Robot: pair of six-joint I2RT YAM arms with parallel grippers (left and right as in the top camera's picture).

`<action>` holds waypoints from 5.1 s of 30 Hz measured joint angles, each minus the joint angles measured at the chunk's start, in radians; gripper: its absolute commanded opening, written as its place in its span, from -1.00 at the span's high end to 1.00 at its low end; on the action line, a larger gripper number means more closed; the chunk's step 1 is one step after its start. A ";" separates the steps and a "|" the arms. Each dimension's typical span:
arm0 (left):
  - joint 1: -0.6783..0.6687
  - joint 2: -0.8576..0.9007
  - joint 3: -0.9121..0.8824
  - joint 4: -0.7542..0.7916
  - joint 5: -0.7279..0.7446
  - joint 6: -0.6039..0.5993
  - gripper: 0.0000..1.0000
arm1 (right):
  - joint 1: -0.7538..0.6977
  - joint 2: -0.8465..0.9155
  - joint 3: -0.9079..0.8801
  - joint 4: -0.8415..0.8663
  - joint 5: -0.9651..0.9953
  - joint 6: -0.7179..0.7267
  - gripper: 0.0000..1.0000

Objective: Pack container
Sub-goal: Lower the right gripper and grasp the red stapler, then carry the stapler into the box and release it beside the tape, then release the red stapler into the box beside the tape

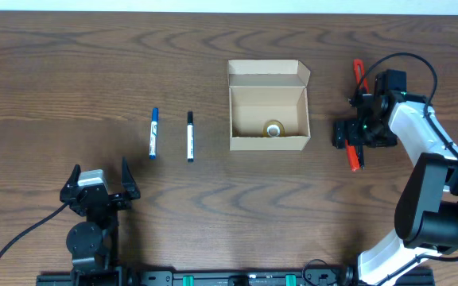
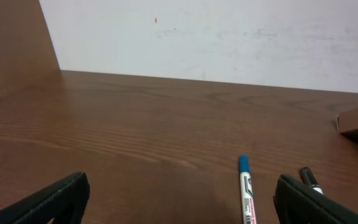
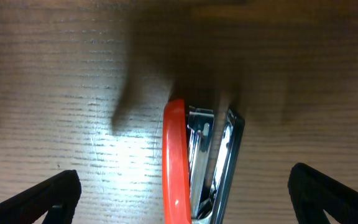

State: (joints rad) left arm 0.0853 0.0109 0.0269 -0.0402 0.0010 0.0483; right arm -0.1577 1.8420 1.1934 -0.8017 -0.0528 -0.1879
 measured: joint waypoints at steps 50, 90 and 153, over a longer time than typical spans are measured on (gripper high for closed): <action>0.000 0.000 0.000 0.000 0.000 0.000 -0.90 | 0.000 0.001 -0.125 0.150 0.029 0.076 -0.82; 0.000 0.000 0.000 0.000 0.000 0.000 -0.90 | 0.027 0.016 0.473 -0.285 -0.070 0.050 0.97; 0.000 0.000 0.000 0.000 0.000 0.000 -0.90 | 0.460 0.475 0.826 -0.457 -0.313 -0.333 0.97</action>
State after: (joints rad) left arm 0.0853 0.0109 0.0269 -0.0402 0.0010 0.0483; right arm 0.3027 2.3169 2.0190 -1.2583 -0.3660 -0.5213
